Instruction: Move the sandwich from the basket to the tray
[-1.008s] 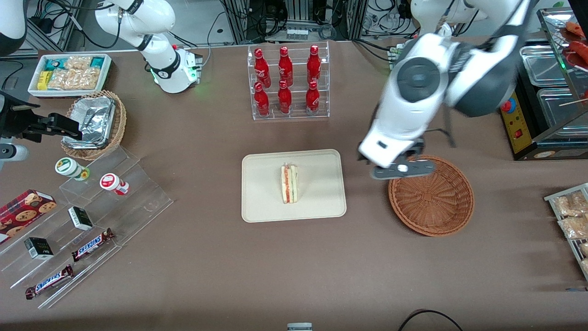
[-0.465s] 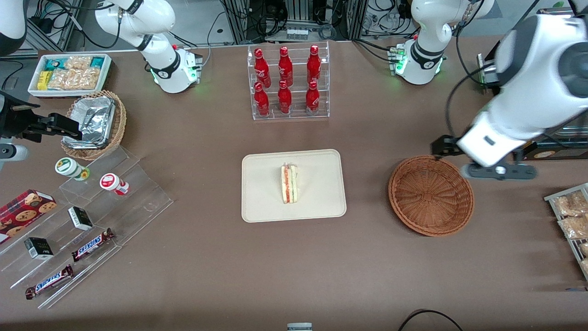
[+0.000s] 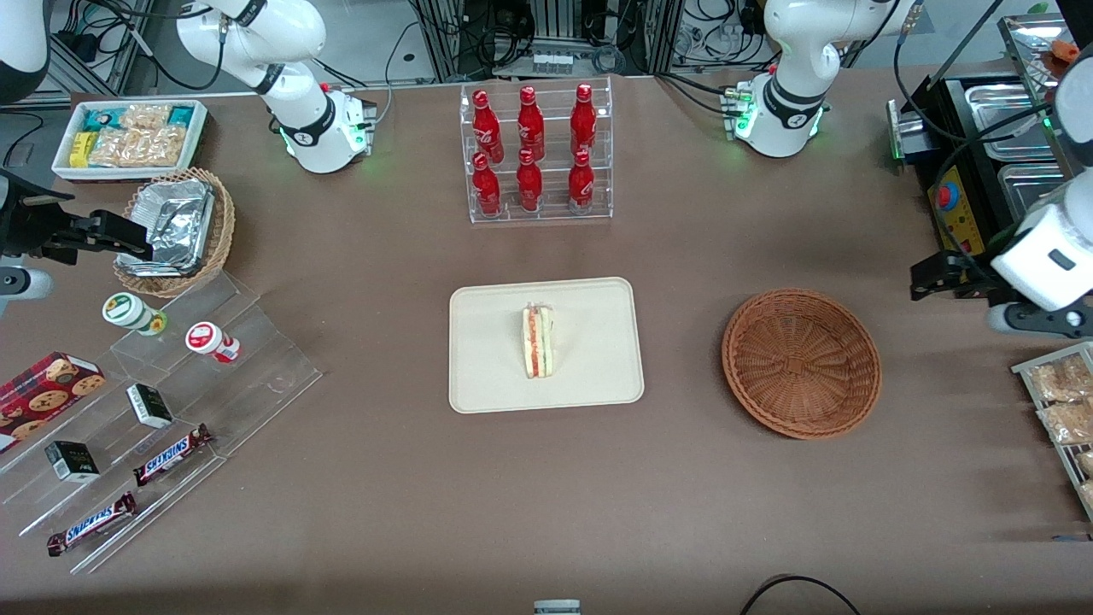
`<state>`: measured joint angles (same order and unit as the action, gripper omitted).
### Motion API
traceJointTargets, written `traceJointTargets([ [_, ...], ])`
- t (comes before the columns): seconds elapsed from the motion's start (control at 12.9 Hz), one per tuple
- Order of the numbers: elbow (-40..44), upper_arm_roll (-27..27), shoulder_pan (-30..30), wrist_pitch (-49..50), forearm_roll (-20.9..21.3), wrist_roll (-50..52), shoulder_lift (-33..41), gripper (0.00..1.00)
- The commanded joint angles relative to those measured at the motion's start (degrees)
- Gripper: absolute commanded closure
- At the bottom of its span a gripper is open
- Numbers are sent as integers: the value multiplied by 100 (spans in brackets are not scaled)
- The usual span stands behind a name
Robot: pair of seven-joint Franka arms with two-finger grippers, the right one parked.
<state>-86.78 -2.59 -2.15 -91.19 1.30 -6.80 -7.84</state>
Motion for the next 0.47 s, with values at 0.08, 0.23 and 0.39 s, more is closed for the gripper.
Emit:
traceJointTargets([
  [0.08,-374,399,276,-57,-112,-278,405,0],
  [0.23,-340,391,293,-31,-147,-261,476,0],
  [0.39,-226,391,433,13,-244,-217,485,0],
])
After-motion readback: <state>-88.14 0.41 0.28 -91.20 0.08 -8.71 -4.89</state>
